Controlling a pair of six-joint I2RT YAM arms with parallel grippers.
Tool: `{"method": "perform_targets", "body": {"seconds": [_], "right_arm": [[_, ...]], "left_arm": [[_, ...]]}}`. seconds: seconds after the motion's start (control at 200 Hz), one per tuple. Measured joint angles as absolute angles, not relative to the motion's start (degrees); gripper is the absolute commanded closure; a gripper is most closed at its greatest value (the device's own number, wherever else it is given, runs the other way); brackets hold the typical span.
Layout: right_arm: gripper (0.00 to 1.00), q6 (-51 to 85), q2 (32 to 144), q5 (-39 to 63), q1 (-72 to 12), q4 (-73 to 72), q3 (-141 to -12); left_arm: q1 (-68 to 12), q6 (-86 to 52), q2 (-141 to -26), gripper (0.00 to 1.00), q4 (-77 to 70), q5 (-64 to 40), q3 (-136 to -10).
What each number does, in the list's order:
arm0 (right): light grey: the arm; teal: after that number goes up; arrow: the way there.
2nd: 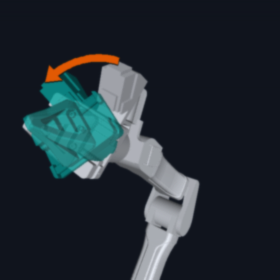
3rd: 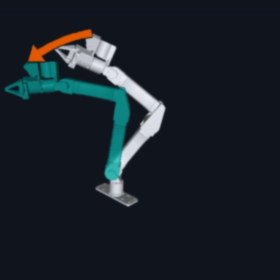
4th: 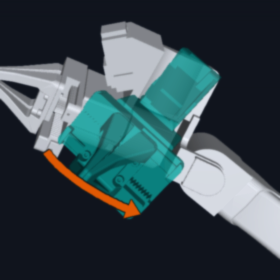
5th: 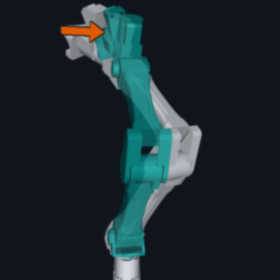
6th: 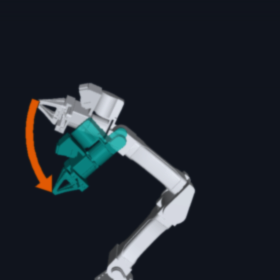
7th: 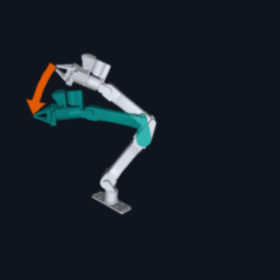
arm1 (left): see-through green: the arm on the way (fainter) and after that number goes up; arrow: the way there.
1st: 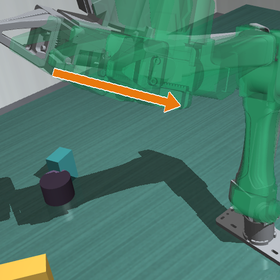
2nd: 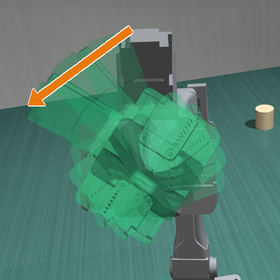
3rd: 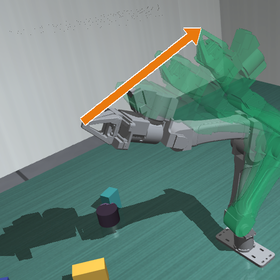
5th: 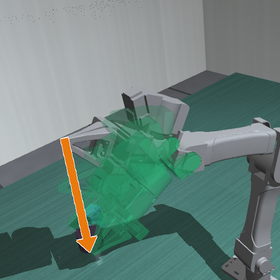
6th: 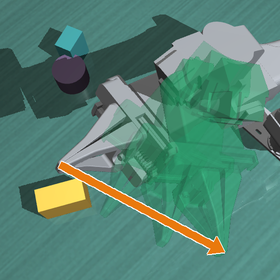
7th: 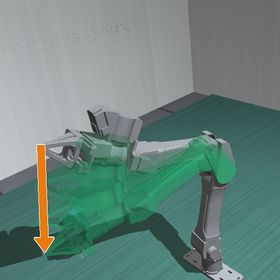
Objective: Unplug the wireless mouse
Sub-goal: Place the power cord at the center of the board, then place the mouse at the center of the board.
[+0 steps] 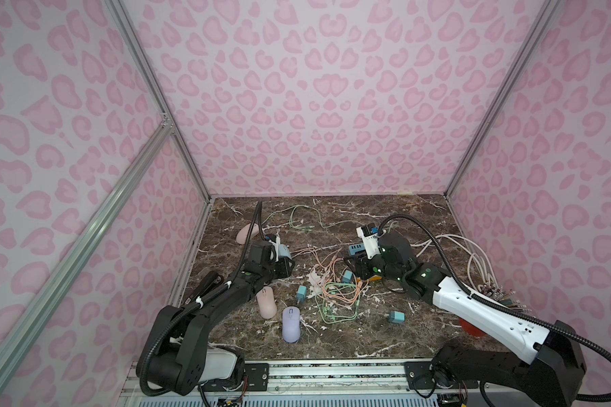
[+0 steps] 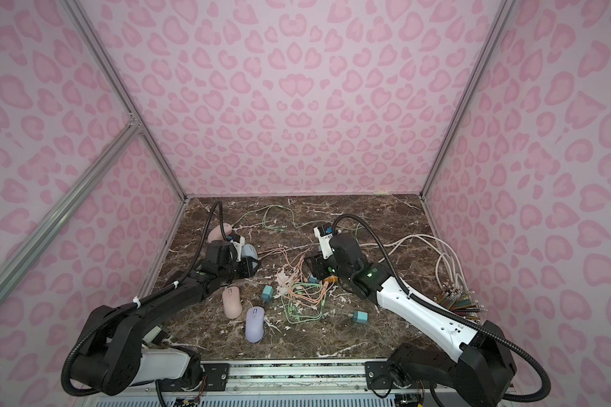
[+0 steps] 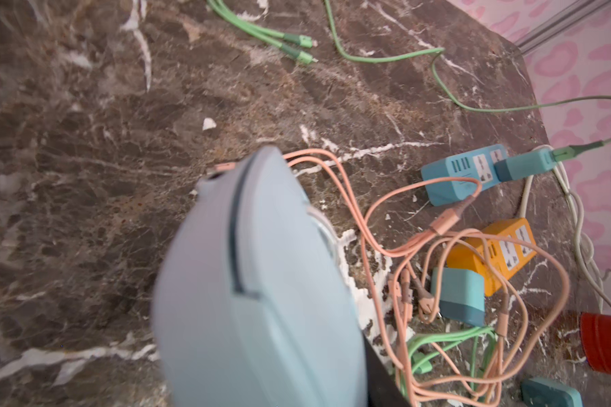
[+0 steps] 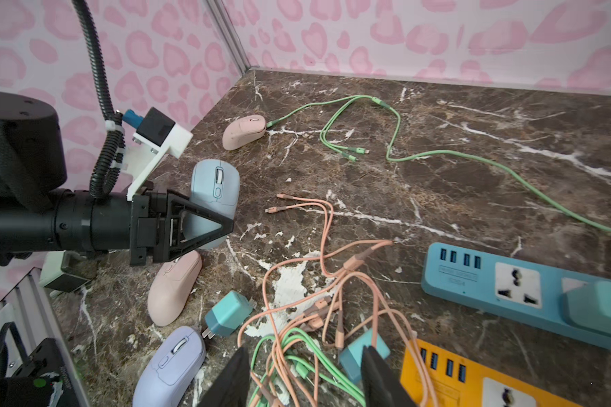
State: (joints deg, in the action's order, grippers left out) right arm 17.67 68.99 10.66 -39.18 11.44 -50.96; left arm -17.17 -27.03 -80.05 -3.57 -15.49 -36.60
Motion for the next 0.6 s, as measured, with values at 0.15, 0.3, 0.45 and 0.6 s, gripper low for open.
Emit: {"method": "perform_targets", "body": {"seconds": [0.15,0.3,0.45,0.6], "right_arm": [[0.47,17.34,69.17,11.14,-38.15,10.79,-50.24],[0.47,17.43,71.72,11.27,-36.60,10.31,-50.59],[0.48,17.43,74.72,11.57,-36.53,10.55,-53.08],[0.48,18.41,76.36,9.89,-36.23,11.00,-54.30]], "left_arm": [[-16.21,-27.97,-84.20,0.79,-6.26,-18.15,-36.53],[-15.94,-27.94,-86.04,0.73,-6.72,-18.61,-36.29],[-15.70,-27.92,-86.48,0.59,-7.95,-18.65,-34.22],[-15.38,-28.03,-88.18,0.47,-10.28,-19.73,-32.71]]}}
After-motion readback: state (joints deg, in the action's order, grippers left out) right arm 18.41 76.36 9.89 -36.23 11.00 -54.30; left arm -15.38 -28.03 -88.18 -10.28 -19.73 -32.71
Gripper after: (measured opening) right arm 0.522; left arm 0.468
